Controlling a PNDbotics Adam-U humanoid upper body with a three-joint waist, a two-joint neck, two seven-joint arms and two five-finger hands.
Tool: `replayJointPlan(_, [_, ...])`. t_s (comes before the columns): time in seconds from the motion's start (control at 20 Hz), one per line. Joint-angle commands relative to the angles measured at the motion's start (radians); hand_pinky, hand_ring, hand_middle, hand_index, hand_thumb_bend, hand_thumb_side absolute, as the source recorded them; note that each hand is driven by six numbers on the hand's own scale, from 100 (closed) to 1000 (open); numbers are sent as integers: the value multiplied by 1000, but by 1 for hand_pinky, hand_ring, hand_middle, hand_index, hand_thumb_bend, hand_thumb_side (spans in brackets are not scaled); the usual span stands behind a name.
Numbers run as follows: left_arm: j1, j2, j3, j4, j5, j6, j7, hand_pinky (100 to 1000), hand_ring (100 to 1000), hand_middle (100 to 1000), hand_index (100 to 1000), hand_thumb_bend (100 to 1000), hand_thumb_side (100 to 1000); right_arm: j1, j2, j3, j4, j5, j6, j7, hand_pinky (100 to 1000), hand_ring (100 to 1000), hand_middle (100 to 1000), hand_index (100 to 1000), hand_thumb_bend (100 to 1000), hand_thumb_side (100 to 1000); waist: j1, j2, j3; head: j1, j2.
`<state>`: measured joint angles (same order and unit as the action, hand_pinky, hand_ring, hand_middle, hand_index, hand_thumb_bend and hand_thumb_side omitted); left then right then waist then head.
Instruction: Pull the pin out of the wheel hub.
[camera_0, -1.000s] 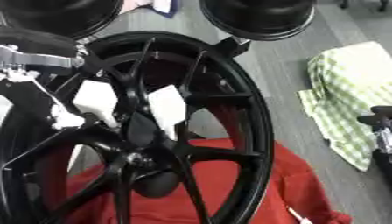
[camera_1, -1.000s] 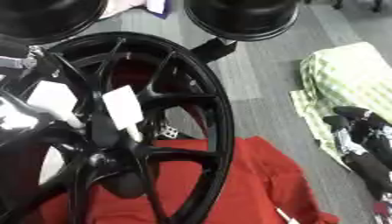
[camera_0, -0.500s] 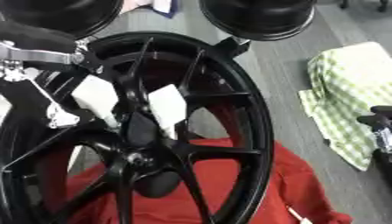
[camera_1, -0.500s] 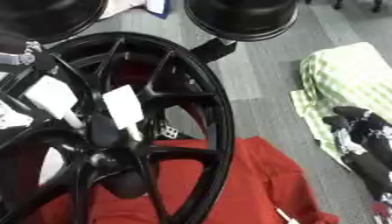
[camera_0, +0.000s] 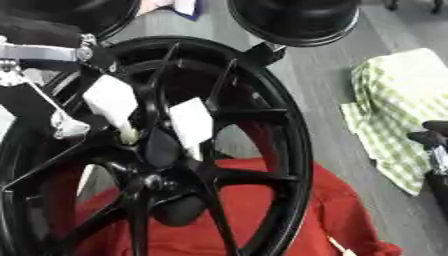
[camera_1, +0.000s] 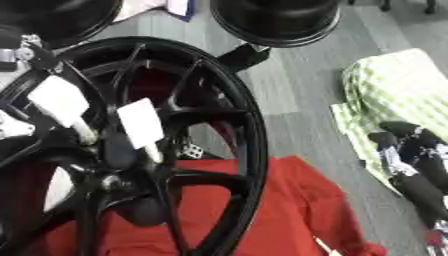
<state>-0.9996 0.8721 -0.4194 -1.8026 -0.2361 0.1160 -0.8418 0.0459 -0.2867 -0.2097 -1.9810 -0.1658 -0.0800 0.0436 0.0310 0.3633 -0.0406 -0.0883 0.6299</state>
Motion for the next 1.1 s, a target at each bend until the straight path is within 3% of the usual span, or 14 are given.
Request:
replayJointPlan(0.05, [-31,33,52,-28,26,20,16,655,495,306,389,100,171,4,-12,-10,-19,4,-3,-3,889,713,534,695,100,284,-3,-19,3,-4,-11])
replayJointPlan(0.3, [-46,49,150,-31,80,47,64,655,486,294,378,100,207,9,-14,-13,-19,3,-9,-5,890,714,534,695,100,282,-7,-24,14,-9,-6])
replayJointPlan(0.45, [-9,101,231,1,106,56,127,658,486,293,382,100,227,12,-17,-19,-19,3,-16,-9,890,714,534,696,100,280,-9,-26,25,-16,-3])
replayJointPlan(0.85, [269,269,422,77,129,58,323,657,488,291,384,100,223,11,-16,-37,-19,-2,-38,-26,891,715,535,696,100,274,-24,-24,46,-29,-5])
replayJointPlan(1.1, [392,281,450,129,88,64,376,656,495,295,388,100,187,6,-7,-37,-19,-10,-39,-28,892,715,536,697,100,276,-35,-24,53,-30,-12])
